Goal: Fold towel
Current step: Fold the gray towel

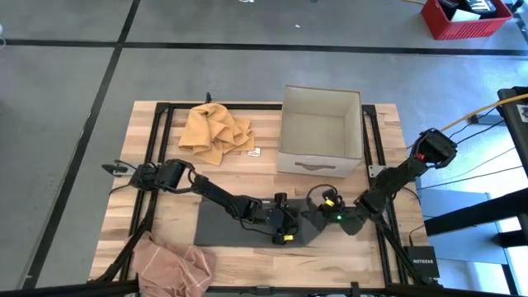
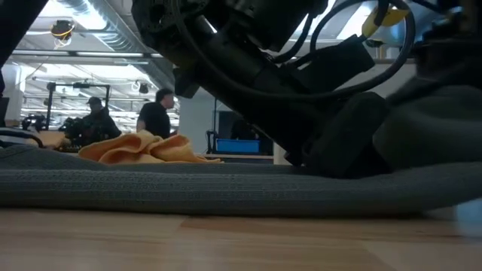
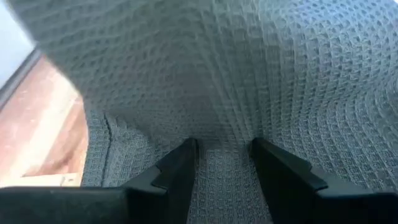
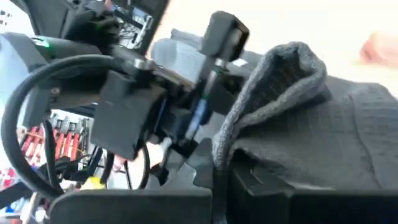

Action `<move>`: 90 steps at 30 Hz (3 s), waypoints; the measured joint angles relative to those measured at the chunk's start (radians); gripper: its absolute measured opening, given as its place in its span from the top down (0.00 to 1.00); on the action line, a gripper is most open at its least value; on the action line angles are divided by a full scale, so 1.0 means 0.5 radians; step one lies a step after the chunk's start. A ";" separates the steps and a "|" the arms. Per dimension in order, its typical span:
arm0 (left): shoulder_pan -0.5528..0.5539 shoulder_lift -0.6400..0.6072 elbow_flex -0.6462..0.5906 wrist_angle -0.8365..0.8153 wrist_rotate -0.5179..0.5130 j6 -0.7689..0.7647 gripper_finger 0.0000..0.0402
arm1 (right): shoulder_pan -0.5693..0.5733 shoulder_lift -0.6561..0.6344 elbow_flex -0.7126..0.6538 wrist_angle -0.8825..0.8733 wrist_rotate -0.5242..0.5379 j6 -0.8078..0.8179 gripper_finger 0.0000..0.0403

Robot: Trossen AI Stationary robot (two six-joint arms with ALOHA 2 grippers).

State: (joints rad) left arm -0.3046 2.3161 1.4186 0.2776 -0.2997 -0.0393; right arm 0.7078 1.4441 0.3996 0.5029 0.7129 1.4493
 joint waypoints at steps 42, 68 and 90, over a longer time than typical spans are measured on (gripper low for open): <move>-0.052 -0.454 -0.330 -0.565 -0.074 -0.324 0.60 | -0.379 0.089 0.374 -0.004 -0.267 -0.673 0.97; -0.289 -0.661 -0.650 -0.751 -0.221 -0.670 0.60 | -0.487 0.220 0.551 0.042 -0.586 -0.781 0.97; -0.534 -1.177 -0.572 -1.693 -0.213 -1.168 0.60 | -0.607 0.528 0.909 -0.001 -0.887 -0.975 0.97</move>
State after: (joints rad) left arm -0.5714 1.7278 1.1323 -0.5688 -0.4061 -0.6234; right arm 0.4046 1.7081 0.8541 0.5023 0.2695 0.9618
